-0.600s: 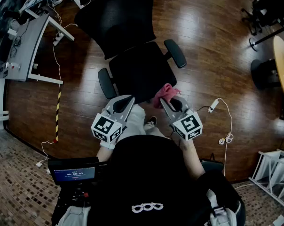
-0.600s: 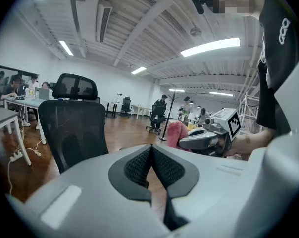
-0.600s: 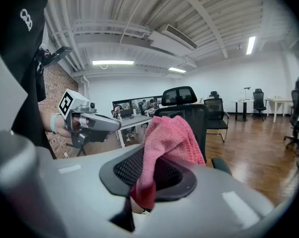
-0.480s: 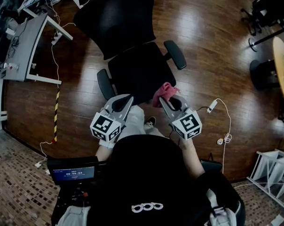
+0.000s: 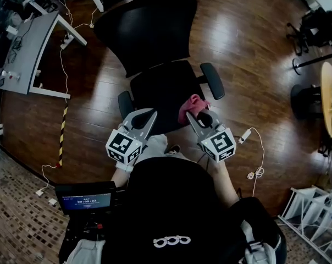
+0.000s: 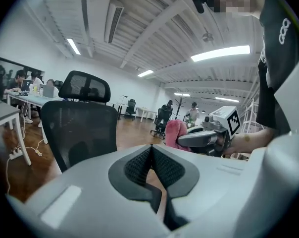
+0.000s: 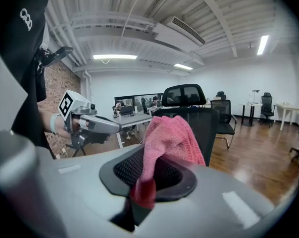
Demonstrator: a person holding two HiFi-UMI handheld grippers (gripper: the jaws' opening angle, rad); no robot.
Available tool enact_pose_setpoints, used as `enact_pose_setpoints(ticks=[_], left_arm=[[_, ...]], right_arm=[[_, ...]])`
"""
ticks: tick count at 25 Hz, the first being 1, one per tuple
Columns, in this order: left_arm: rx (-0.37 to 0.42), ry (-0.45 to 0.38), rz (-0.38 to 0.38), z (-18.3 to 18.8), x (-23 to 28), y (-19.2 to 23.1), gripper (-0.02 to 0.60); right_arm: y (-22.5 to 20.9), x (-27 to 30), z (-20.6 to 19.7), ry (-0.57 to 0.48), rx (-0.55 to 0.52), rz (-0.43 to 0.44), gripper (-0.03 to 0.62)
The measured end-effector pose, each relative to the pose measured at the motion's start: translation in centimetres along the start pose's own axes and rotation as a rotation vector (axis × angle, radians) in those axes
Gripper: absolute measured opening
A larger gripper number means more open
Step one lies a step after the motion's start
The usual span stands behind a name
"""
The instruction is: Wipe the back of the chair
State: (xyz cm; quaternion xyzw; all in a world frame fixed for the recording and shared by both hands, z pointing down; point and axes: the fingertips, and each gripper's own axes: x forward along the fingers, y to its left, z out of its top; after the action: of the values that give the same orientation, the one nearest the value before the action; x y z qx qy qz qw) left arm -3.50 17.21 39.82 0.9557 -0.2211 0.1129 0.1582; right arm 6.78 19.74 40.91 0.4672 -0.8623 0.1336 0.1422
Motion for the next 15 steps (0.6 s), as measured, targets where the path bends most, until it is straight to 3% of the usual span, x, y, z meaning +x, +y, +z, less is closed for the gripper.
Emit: enact_pose_setpoints(ticks=[10, 15], left_arm=[[-0.05, -0.052, 0.016, 2.4, 0.2, 7.1, -0.011], [-0.081, -0.075, 0.07, 2.8, -1.0, 10.2, -0.011]], right_arm=[[-1.1, 7.7, 4.6, 0.051, -0.087, 0.045, 0.048], [-1.4, 11.7, 6.3, 0.068, -0.161, 0.106, 0.048]])
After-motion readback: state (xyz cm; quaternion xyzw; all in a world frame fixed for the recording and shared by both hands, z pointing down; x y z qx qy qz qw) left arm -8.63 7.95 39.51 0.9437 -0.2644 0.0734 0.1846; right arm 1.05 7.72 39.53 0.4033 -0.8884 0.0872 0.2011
